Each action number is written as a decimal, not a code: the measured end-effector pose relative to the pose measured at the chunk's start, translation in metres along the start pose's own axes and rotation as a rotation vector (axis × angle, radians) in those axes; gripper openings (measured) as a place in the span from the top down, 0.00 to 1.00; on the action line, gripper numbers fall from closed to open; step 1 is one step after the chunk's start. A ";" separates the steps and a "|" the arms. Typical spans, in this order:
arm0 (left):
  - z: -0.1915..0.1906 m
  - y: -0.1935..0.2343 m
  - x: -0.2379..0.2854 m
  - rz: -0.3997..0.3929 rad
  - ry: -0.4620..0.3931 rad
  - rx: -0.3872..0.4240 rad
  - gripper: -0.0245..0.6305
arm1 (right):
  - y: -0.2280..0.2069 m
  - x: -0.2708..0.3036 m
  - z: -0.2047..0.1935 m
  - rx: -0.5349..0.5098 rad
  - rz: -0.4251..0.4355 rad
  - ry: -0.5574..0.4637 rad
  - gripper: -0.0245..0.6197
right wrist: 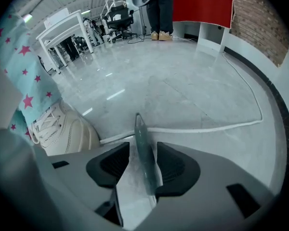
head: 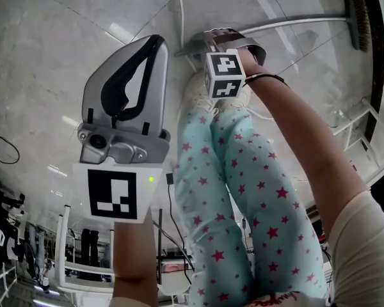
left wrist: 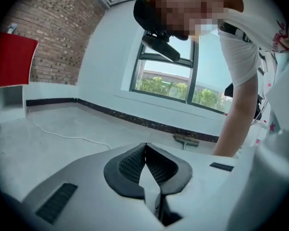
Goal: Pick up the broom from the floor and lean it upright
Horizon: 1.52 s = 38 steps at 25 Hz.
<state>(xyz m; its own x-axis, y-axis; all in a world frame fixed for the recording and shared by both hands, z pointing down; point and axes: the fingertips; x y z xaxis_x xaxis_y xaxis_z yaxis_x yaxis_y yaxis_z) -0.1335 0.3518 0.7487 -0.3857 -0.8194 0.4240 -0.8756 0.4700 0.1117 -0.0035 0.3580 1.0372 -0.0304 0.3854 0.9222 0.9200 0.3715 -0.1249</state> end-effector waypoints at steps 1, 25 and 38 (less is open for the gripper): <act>-0.010 0.000 0.005 -0.009 0.024 0.004 0.93 | 0.000 0.003 0.000 0.004 0.002 0.004 0.67; 0.081 -0.006 0.006 -0.107 0.097 0.093 0.93 | -0.039 -0.144 0.049 -0.117 -0.171 -0.176 0.79; 0.305 -0.065 0.011 -0.185 -0.018 0.155 0.93 | -0.080 -0.454 0.038 -0.064 -0.395 -0.331 0.81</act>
<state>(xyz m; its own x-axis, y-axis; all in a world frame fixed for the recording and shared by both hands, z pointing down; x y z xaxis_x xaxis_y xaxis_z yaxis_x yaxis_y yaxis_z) -0.1698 0.2119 0.4721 -0.2188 -0.8929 0.3934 -0.9654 0.2568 0.0458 -0.0783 0.1856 0.6143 -0.4928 0.4768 0.7279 0.8350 0.4944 0.2415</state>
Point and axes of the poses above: the fingertips, and each gripper's own axes: x forward along the fingers, y to its left, z out of its top, and after that the axes turned 6 degrees about x, right-handed
